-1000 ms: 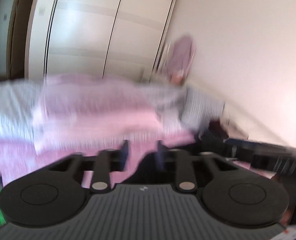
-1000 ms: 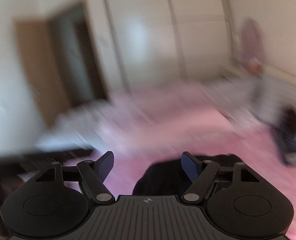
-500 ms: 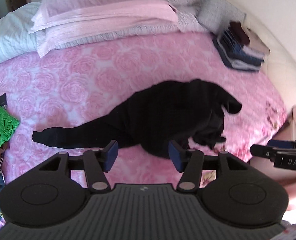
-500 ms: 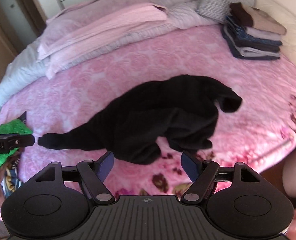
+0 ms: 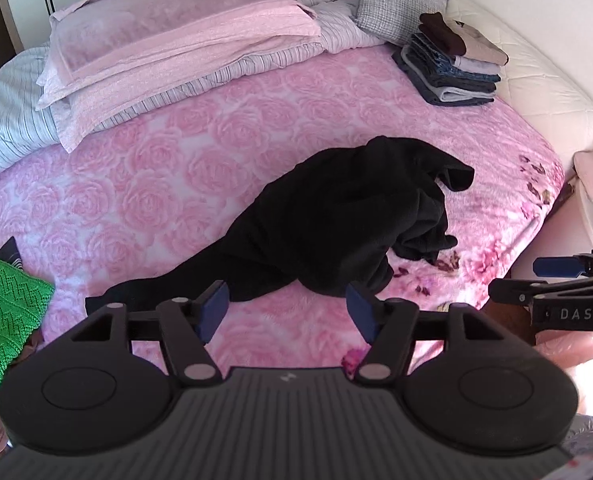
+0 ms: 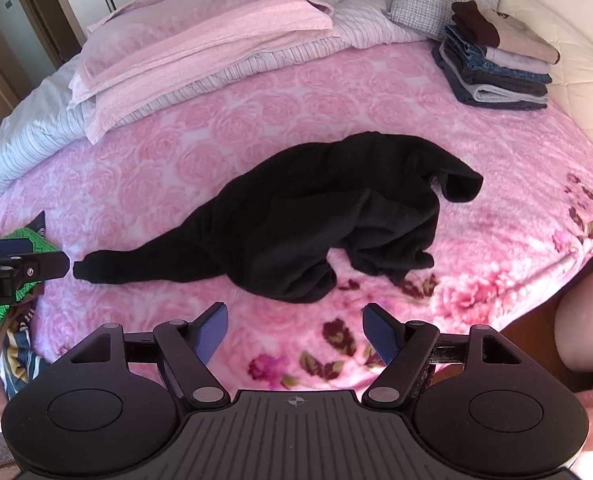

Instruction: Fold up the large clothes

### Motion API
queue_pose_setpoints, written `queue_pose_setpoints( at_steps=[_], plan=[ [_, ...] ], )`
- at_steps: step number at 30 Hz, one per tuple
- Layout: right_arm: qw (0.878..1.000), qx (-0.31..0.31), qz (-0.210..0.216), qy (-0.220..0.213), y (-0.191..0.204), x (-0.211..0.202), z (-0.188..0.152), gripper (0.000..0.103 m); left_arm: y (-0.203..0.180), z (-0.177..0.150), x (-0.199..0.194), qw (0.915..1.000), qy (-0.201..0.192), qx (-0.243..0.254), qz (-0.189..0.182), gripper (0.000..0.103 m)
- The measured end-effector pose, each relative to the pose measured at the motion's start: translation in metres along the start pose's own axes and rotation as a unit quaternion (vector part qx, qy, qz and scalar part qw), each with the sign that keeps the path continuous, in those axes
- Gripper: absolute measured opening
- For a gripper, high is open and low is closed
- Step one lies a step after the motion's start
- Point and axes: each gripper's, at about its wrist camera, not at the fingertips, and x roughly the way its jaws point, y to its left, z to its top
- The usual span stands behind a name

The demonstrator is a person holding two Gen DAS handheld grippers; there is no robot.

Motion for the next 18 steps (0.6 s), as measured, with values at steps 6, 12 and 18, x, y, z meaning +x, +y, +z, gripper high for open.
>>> queue_pose_setpoints(
  at_steps=[6,12,18],
  plan=[
    [1.0,0.014,-0.007,0.005,0.006,0.002,-0.011,0.072,0.01,-0.01,0.003,0.9999,0.006,0.006,-0.006,0.062],
    [1.0,0.027,-0.013,0.0,0.001,0.003,-0.009,0.072,0.013,-0.007,0.006,0.9998,0.01,0.019,-0.006,0.063],
    [1.0,-0.008,-0.023,-0.006,0.002,0.019,-0.002,0.072,0.032,-0.007,0.02,0.9999,0.011,-0.006,0.003,0.063]
  ],
)
